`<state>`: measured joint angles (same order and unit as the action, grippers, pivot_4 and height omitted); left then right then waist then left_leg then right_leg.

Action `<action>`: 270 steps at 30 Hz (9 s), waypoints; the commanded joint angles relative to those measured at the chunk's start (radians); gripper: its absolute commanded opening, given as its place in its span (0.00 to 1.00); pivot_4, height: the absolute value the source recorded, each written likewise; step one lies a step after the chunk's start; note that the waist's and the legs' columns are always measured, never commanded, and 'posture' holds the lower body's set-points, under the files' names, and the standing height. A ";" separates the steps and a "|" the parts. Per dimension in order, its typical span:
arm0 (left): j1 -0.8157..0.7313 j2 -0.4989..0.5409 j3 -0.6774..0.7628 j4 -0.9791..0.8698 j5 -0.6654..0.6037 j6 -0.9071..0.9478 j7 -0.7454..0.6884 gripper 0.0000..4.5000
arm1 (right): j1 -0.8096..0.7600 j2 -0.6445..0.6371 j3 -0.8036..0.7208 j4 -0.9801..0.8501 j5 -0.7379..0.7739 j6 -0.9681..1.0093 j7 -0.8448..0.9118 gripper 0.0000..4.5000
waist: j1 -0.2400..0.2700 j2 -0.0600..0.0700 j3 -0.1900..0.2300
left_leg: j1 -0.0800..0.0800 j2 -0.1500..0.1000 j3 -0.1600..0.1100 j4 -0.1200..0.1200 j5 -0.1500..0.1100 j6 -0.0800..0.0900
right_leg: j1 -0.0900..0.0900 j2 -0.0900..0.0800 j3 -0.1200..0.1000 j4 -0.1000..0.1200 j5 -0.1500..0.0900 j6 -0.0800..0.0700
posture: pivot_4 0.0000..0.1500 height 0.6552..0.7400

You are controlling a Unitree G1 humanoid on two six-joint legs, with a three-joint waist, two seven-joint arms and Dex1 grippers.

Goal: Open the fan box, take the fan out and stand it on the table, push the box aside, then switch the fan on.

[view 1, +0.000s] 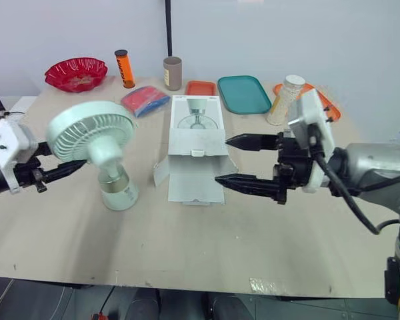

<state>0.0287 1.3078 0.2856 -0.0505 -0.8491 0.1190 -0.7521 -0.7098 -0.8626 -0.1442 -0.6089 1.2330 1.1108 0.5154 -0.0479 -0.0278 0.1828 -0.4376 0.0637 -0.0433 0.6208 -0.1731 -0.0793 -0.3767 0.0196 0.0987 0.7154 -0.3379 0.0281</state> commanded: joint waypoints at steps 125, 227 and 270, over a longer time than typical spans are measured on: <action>-0.406 -0.754 0.003 -0.074 0.390 0.497 0.283 0.90 | -0.137 0.282 0.150 0.063 -0.361 0.002 -0.093 1.00 | 0.024 -0.003 -0.001 | -0.002 -0.011 -0.015 -0.005 0.005 0.002 | 0.008 -0.009 -0.016 -0.005 -0.003 0.003 | 1.00 1.00; -0.345 -0.579 -0.182 -0.458 0.106 0.525 -0.116 1.00 | 0.073 0.470 0.189 0.176 -1.143 0.076 -0.308 0.00 | 0.004 -0.003 0.000 | -0.002 -0.008 -0.014 -0.019 0.008 -0.003 | 0.005 -0.007 -0.017 -0.012 -0.003 -0.004 | 1.00 1.00; -0.426 -0.617 -0.348 -0.307 0.230 0.384 -0.357 1.00 | 0.930 0.037 -0.787 0.334 -0.979 -0.084 0.174 0.00 | 0.002 0.001 -0.003 | 0.008 -0.013 -0.013 -0.018 0.008 -0.002 | 0.017 -0.008 -0.014 -0.011 -0.006 0.000 | 1.00 1.00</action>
<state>-0.3844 0.6820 -0.0714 -0.3596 -0.6266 0.5261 -1.0941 0.2197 -0.8014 -0.9176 -0.2932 0.2538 1.0671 0.6865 -0.0461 -0.0264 0.1800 -0.4285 0.0512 -0.0565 0.6032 -0.1652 -0.0811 -0.3593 0.0112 0.0849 0.7043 -0.3442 0.0287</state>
